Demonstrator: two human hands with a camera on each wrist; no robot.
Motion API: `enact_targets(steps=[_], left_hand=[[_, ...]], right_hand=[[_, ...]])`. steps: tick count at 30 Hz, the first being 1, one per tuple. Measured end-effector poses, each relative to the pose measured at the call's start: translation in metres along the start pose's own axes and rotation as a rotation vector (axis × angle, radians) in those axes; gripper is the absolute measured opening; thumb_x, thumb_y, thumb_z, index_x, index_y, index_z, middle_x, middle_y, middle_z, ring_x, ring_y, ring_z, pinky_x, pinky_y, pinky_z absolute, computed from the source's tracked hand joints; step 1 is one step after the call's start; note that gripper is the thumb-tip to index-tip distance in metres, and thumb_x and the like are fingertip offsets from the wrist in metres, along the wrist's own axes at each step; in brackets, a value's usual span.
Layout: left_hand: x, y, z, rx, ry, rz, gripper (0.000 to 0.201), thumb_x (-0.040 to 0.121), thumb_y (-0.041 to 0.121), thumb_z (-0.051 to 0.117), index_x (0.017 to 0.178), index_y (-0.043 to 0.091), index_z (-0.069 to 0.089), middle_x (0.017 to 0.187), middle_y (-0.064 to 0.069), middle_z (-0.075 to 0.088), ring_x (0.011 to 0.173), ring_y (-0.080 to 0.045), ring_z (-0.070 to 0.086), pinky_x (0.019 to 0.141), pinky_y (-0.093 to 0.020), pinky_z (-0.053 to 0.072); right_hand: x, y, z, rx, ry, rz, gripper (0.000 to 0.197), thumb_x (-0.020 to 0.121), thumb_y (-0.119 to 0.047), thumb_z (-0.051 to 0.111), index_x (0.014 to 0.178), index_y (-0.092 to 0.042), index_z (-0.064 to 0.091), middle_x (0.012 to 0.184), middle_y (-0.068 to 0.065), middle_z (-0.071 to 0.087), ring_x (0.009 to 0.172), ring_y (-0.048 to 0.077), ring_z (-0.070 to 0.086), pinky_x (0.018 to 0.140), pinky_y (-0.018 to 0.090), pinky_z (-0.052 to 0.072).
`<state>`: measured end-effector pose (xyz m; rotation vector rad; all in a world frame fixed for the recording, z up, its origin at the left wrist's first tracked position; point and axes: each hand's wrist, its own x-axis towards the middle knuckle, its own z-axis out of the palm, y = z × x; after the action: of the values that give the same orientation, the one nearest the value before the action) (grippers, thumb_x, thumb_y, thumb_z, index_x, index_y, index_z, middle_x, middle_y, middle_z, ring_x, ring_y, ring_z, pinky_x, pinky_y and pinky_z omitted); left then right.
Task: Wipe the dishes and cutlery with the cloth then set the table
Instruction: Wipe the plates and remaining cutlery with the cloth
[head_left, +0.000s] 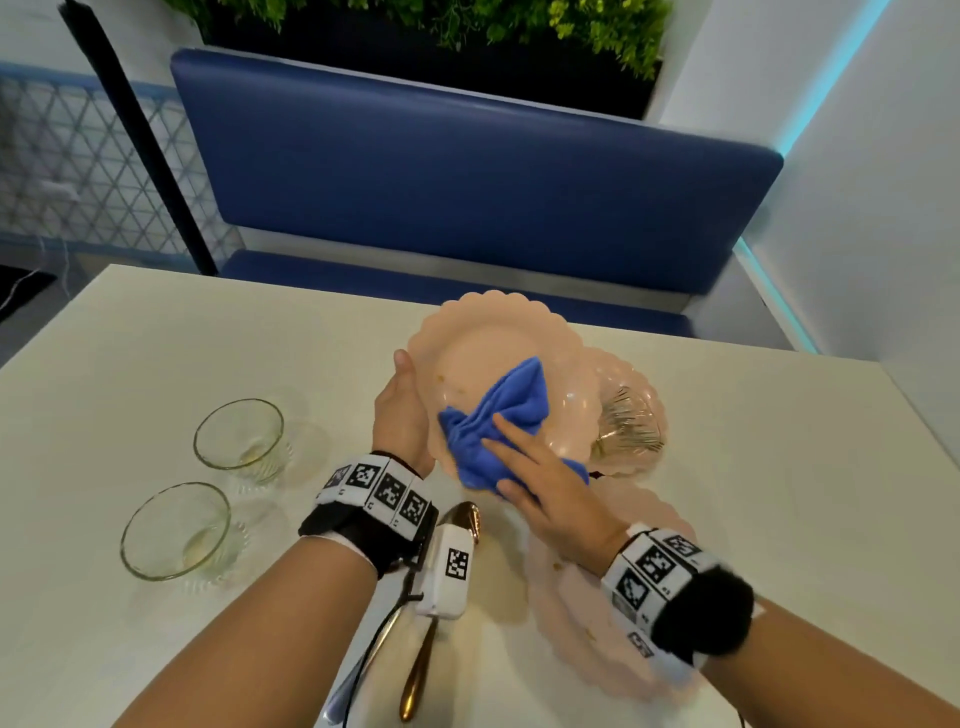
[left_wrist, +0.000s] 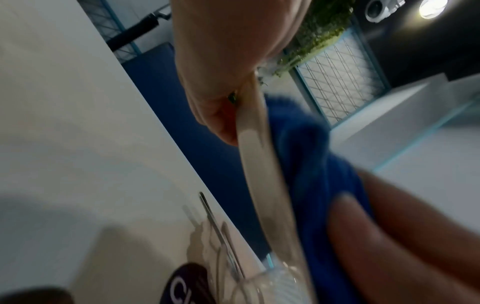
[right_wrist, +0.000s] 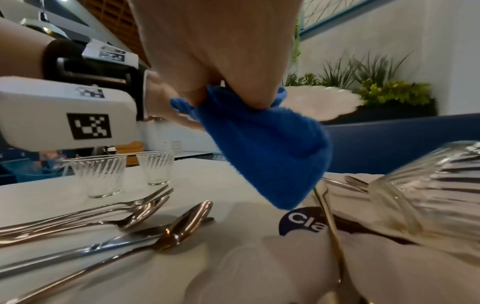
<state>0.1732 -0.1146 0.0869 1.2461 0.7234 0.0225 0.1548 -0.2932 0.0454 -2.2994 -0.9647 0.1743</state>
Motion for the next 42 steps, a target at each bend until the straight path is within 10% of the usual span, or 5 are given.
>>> enact_targets(steps=[6,16,27,35,42], left_hand=[[-0.017,-0.011,0.05,0.03,-0.148,0.053,0.075,0.081,0.077,0.023,0.102,0.022,0.069,0.103,-0.009,0.072,0.094,-0.022,0.068,0.091,-0.039,0.052],[-0.049,-0.001,0.109,0.075,-0.04,0.224,0.048,0.098,0.049,0.03,0.069,0.018,0.052,0.071,-0.002,0.056,0.068,-0.017,0.052,0.059,-0.027,0.042],[-0.051,-0.022,0.175,0.18,-0.049,0.194,0.051,0.097,0.052,0.026,0.086,0.013,0.056,0.084,-0.006,0.06,0.067,-0.013,0.053,0.057,-0.021,0.039],[-0.063,-0.038,0.207,0.29,0.003,0.194,0.062,0.088,0.068,0.022,0.102,0.021,0.061,0.104,-0.001,0.063,0.099,-0.021,0.058,0.096,-0.04,0.044],[-0.083,-0.069,0.241,0.299,-0.375,0.315,0.054,0.095,0.054,0.03,0.099,0.016,0.068,0.099,-0.003,0.071,0.094,-0.012,0.066,0.088,-0.021,0.049]], right_hand=[[0.014,-0.003,-0.032,-0.249,-0.116,0.045,0.058,0.099,-0.031,0.037,0.15,-0.017,0.013,0.16,0.001,0.002,0.147,0.018,0.006,0.115,0.044,0.008],[0.007,0.071,-0.138,-0.654,0.053,0.368,0.046,0.096,-0.038,0.042,0.134,-0.014,0.042,0.137,0.005,0.047,0.123,0.026,0.044,0.094,0.039,0.034],[-0.087,0.065,-0.071,0.026,0.091,0.144,0.055,0.097,-0.026,0.033,0.146,-0.016,0.01,0.154,-0.007,0.008,0.144,0.011,0.002,0.117,0.022,0.002],[-0.143,0.119,-0.098,-0.002,0.193,0.205,0.06,0.09,-0.036,0.027,0.142,-0.006,0.035,0.148,-0.004,0.019,0.143,0.013,0.014,0.118,0.029,0.012],[-0.109,0.119,-0.136,-0.118,0.209,0.194,0.057,0.093,-0.015,0.041,0.145,-0.001,0.024,0.156,0.013,0.015,0.145,0.026,0.008,0.12,0.041,0.01]])
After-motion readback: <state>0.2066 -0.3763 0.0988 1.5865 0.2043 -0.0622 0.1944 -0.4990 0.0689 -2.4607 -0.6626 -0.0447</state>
